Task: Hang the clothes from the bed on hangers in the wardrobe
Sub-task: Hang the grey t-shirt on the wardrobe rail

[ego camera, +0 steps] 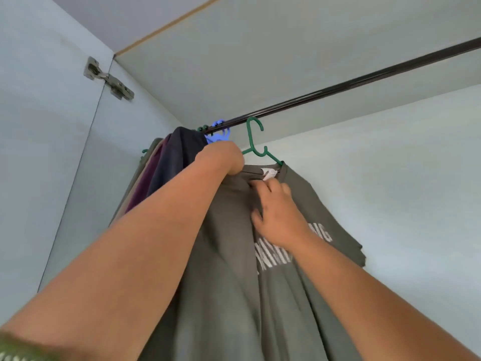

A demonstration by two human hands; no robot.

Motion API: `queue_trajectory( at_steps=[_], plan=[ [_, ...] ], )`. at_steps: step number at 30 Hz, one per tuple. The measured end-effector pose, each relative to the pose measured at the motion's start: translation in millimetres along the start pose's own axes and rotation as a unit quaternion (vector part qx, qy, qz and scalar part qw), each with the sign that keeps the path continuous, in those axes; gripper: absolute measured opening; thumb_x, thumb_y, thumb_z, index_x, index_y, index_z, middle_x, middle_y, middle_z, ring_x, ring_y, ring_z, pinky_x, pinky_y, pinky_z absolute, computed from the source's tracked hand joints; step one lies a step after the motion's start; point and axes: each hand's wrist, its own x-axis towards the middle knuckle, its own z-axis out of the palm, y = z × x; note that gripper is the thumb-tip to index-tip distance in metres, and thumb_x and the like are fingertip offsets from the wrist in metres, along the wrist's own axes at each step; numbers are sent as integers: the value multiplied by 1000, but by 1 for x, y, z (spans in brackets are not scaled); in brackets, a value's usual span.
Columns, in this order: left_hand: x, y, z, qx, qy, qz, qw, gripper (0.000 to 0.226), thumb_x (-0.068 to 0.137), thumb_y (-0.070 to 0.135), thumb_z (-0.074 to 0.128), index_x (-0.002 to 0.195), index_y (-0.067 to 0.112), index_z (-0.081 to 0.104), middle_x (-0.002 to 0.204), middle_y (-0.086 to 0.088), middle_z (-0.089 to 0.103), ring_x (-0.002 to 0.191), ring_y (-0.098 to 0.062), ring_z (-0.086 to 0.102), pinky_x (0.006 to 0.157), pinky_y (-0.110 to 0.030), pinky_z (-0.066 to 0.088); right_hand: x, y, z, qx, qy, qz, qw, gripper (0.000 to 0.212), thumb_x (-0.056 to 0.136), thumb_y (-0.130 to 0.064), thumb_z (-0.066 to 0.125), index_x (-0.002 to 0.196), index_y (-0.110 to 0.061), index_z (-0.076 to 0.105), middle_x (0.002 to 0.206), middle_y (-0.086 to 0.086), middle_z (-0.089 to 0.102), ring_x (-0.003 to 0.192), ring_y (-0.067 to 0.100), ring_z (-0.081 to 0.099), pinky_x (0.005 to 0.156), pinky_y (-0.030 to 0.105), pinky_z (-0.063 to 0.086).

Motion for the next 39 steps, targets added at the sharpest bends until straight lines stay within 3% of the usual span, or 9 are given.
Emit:
queue_trajectory(
  at_steps=[4,10,15,20,25,33,35,37,39],
  plan=[
    [15,6,-18,23,23,22,999,38,101,15,33,134,4,49,139,-13,48,127,-32,46,103,-39,38,43,-2,10,-141,-27,8,990,25,92,-4,43,116,-5,49,113,15,49,102,35,48,69,39,39],
    [25,-6,-46,-25,111,52,992,50,97,36,52,130,0,53,137,-19,52,123,-34,50,89,-30,39,84,5,28,-209,-47,-7,977,31,92,4,38,121,-3,45,119,15,47,105,34,48,73,40,43],
    [29,-25,-58,-6,124,53,991,44,100,27,47,127,-8,54,137,-23,50,123,-37,49,93,-34,39,111,19,42,-154,-65,32,985,34,89,5,37,121,-3,45,119,19,50,108,35,53,87,41,45],
    [39,-48,-54,0,142,6,990,40,105,17,35,132,-8,48,141,-23,45,129,-34,45,100,-34,35,134,26,45,-99,-84,8,991,26,88,6,38,110,-3,50,112,20,53,103,33,54,79,34,40],
    [49,-66,-45,29,213,-1,977,30,97,6,39,117,-9,57,127,-24,56,117,-36,53,95,-36,42,160,24,59,-58,-65,3,996,25,95,-1,35,114,-4,50,112,21,52,98,35,56,79,35,41],
    [88,-82,-15,-26,276,-10,961,26,99,10,46,116,-6,56,125,-23,58,117,-36,54,91,-35,43,176,22,98,-26,-87,58,994,18,93,-2,34,101,-8,49,93,14,47,81,26,48,72,30,35],
    [93,-89,-7,-24,272,-5,962,21,99,10,47,104,-6,59,120,-23,60,111,-36,56,85,-34,43,171,19,108,-17,-106,64,992,14,93,-2,34,92,-13,43,89,12,46,81,25,47,71,30,34],
    [97,-98,2,-43,270,-7,962,25,98,10,49,75,1,51,107,-22,62,96,-33,56,74,-32,39,161,17,120,-13,-101,73,992,14,92,-1,34,91,-14,40,92,11,46,83,26,46,71,30,33],
    [95,-104,9,-81,269,-9,960,30,97,17,53,71,4,45,107,-22,61,92,-31,54,74,-32,39,149,16,134,7,-51,88,995,12,94,-3,36,100,-11,42,109,15,48,95,31,48,75,32,34]
  ],
)
